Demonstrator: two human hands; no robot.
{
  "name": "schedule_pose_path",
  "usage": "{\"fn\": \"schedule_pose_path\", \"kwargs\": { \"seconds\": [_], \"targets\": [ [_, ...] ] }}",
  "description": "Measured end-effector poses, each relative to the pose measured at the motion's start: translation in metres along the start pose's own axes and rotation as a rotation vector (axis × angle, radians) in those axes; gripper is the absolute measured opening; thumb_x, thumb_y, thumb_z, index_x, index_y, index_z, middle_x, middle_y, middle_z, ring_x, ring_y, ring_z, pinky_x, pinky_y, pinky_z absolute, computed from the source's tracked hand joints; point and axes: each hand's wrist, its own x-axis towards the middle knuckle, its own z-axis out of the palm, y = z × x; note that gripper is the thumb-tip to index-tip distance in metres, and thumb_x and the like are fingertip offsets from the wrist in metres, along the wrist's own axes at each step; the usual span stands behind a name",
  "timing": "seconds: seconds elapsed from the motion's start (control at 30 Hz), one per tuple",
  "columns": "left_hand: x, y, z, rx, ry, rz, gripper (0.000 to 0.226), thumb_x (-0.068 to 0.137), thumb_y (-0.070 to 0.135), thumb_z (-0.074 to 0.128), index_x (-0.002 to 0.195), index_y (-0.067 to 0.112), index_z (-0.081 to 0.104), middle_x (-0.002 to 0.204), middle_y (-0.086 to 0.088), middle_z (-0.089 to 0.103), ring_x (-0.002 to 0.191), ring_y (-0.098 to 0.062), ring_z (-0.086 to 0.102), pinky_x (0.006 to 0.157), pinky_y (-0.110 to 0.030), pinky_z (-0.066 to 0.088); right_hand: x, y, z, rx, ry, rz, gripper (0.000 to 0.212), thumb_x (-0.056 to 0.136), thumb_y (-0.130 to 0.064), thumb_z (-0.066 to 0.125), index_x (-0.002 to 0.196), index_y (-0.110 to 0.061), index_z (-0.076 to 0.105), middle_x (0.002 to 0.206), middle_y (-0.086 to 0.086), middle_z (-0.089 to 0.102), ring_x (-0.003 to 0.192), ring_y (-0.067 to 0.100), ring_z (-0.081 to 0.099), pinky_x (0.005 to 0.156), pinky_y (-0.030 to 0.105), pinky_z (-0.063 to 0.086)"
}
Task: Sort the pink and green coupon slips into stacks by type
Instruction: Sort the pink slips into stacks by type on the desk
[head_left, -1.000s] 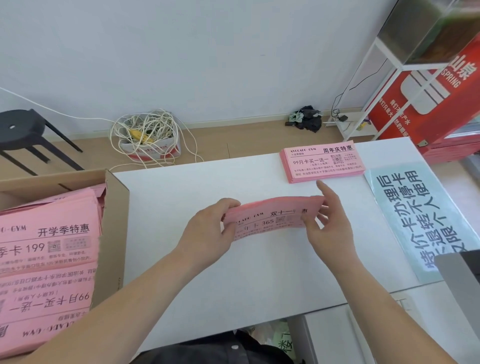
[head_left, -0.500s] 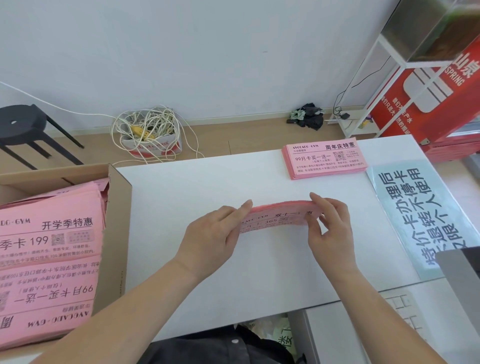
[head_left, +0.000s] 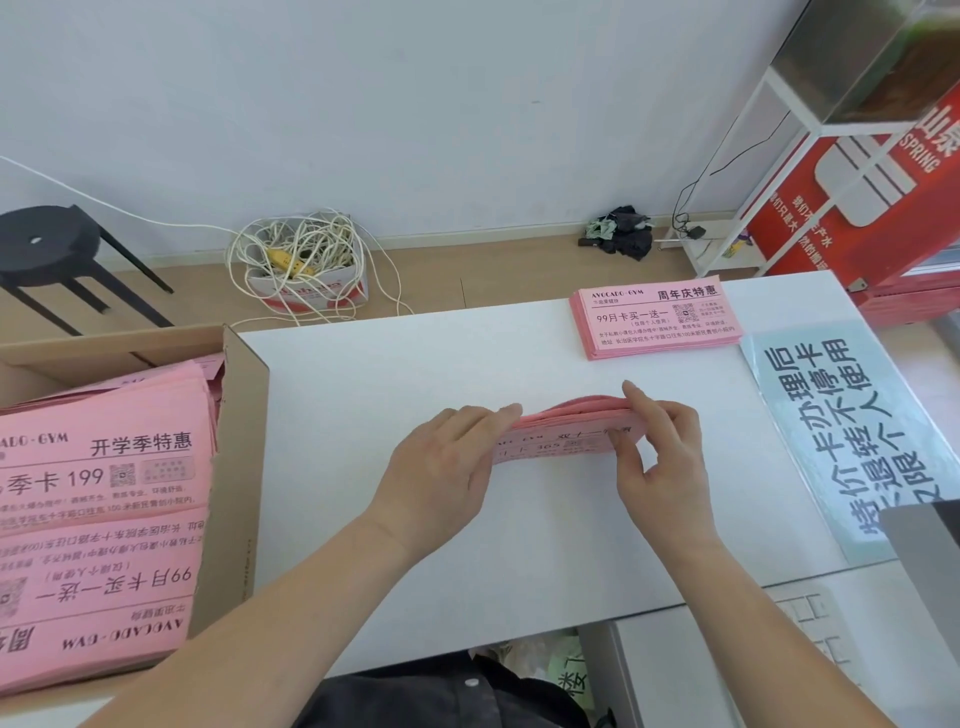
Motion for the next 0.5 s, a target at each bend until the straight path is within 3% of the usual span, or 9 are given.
{"fn": "schedule_pose_path", "kwargs": {
  "seconds": [0.07,0.13,0.23,0.3,0.4,0.5],
  "targets": [
    [-0.004,-0.003,-0.001,0.053,0.006,0.038,0.057,0.095,0.006,0.05,0.15,0.023,0.048,0.118,0.005,0.062,0.09,-0.023,0.057,0.068,-0.038,0.052,-0.001,0.002,0.001,-0.038,-0.011,-0.043,0.064,0.094,0.0,0.066,0.149,-0.031,0.052,0.117,-0.003,0.043,0.112,0.0,0.048,0.092,0.004,0.037],
    [-0.007,-0.006,-0.001,0.088,0.032,0.078,0.06,0.093,0.002,0.051,0.15,0.022,0.048,0.116,0.003,0.063,0.088,-0.025,0.057,0.065,-0.039,0.052,-0.003,0.004,0.002,-0.054,-0.012,-0.057,0.064,0.093,0.001,0.066,0.148,-0.029,0.052,0.118,-0.003,0.042,0.112,0.0,0.047,0.091,0.0,0.036],
    [-0.01,-0.012,-0.001,0.075,0.085,0.088,0.053,0.091,-0.001,0.056,0.14,0.016,0.06,0.116,0.0,0.066,0.092,-0.026,0.06,0.067,-0.039,0.054,-0.005,0.002,0.003,-0.001,-0.001,-0.024,0.058,0.093,-0.001,0.067,0.143,-0.029,0.056,0.125,-0.003,0.044,0.117,0.011,0.051,0.093,0.011,0.04],
    [-0.013,-0.015,-0.002,0.083,0.097,0.093,0.047,0.091,0.0,0.058,0.135,0.015,0.066,0.119,-0.002,0.067,0.097,-0.026,0.063,0.07,-0.038,0.056,-0.006,0.0,0.003,0.03,0.001,-0.024,0.052,0.093,0.0,0.067,0.137,-0.027,0.059,0.129,-0.003,0.046,0.12,0.009,0.052,0.093,0.019,0.043],
    [-0.016,-0.015,0.0,0.089,0.079,0.103,0.045,0.092,0.001,0.058,0.135,0.013,0.066,0.122,-0.002,0.068,0.098,-0.026,0.064,0.073,-0.039,0.056,-0.007,0.001,0.003,0.029,-0.02,-0.024,0.05,0.094,0.0,0.066,0.136,-0.025,0.059,0.131,-0.006,0.049,0.118,-0.001,0.05,0.093,0.023,0.046],
    [-0.01,-0.007,0.0,0.067,0.065,0.088,0.045,0.093,0.002,0.061,0.137,0.011,0.063,0.117,0.0,0.068,0.093,-0.026,0.062,0.072,-0.041,0.054,-0.007,0.003,0.002,0.052,-0.016,0.008,0.05,0.095,0.0,0.062,0.137,-0.027,0.057,0.13,-0.007,0.05,0.119,0.008,0.054,0.098,0.035,0.051]
  ]
}}
